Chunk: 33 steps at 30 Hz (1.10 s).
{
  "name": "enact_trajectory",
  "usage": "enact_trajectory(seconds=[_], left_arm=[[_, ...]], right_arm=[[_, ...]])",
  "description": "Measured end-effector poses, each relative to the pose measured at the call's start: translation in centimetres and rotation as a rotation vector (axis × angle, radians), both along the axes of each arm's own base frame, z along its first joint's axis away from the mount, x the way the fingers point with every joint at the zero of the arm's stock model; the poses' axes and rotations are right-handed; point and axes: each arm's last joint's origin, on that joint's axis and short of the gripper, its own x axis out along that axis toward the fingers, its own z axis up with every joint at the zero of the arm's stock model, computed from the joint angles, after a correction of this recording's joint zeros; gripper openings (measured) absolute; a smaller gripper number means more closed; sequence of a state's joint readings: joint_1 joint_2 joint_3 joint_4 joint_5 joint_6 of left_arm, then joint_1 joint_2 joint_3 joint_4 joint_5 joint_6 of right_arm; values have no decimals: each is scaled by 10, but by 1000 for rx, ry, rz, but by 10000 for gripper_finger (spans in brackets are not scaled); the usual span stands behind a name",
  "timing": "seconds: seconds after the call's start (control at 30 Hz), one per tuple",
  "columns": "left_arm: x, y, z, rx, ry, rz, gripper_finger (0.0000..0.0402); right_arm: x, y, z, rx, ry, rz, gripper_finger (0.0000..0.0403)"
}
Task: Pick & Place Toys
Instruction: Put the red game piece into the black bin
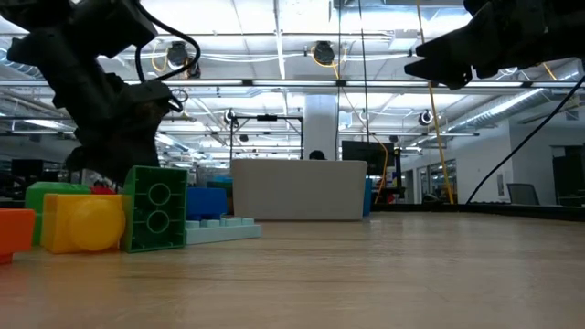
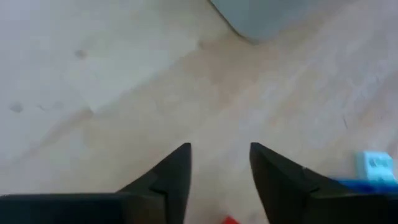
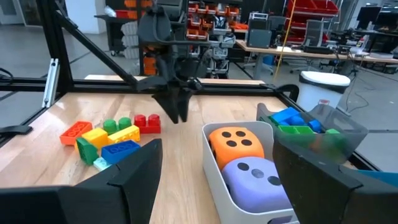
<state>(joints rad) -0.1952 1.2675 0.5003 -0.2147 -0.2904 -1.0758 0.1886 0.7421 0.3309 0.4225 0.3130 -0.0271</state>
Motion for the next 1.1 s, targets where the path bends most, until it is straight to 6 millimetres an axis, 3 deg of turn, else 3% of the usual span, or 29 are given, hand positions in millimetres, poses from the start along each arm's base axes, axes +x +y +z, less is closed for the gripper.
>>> enact_trajectory(seconds=[0.17, 0.37, 0.67, 1.1], left_arm=[[1, 6, 0, 38, -9, 55, 233], [1, 0, -1, -273, 29, -65, 267], [-6, -14, -5, -378, 98, 40, 228], [-9, -25, -5, -286, 67, 36, 178]], right_arm=[[0, 0, 0, 0, 1, 0, 279], [0, 0, 0, -1, 1, 0, 279], [0, 0, 0, 1, 1, 1, 279], [0, 0, 0, 8, 1, 0, 279]])
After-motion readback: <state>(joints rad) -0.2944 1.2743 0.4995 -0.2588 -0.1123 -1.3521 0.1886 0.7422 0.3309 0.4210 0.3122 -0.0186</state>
